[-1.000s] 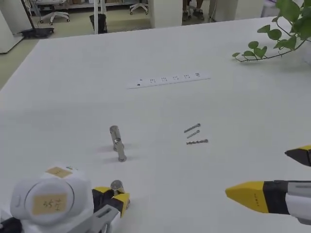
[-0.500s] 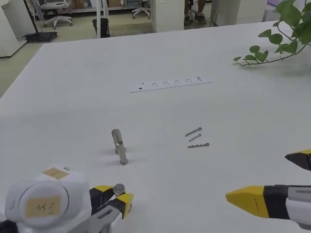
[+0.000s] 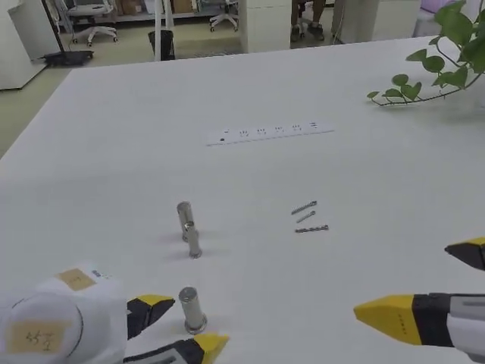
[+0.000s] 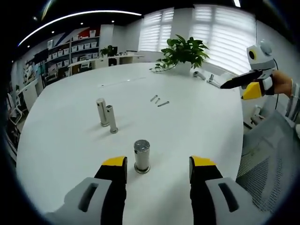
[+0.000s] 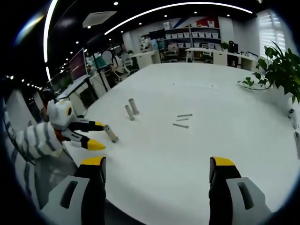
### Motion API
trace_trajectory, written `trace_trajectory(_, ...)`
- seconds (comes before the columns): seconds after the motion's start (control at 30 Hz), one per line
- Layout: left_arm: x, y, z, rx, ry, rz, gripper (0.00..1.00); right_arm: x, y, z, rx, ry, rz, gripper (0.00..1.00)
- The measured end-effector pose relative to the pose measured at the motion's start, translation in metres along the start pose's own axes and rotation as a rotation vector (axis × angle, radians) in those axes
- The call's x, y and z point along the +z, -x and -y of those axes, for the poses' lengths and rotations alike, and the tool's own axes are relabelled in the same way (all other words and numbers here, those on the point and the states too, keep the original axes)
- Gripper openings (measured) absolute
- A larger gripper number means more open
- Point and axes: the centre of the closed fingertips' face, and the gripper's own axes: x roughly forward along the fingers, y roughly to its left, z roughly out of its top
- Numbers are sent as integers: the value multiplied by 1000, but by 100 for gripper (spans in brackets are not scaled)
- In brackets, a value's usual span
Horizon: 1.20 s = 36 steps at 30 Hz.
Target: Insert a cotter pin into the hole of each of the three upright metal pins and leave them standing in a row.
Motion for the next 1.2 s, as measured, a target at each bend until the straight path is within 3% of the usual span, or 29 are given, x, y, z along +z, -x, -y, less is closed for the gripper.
trace_trajectory(0.07, -2, 3, 4, -25, -52, -17, 63, -1, -1, 0, 1, 2, -5, 93)
trace_trajectory(0.2, -2, 6, 2, -16, -65, -19, 81, -3, -2, 0, 0, 11, -20, 93)
trace_trajectory(0.27, -6, 8, -2, -1, -50, -44, 90, -5, -3, -1, 0, 13, -26, 93)
trace_trajectory(0.33, -8, 9, -3, -7, -33, -45, 99, -7, -4, -1, 2, 16, -37, 93)
trace_trajectory(0.47, -12, 13, -3, -23, -34, -56, 99, -9, -5, -1, 1, 12, -53, 92)
trace_trajectory(0.63, -6, 21, -3, -43, -48, -35, 100, -9, -5, -1, 0, 9, -58, 92)
trace_trajectory(0.83, -6, 28, 13, -140, -92, -40, 100, -8, -7, -1, -1, 17, -66, 92)
trace_trajectory(1.2, -14, 30, 19, -166, -124, -75, 99, -4, -13, -2, 7, 37, -89, 88)
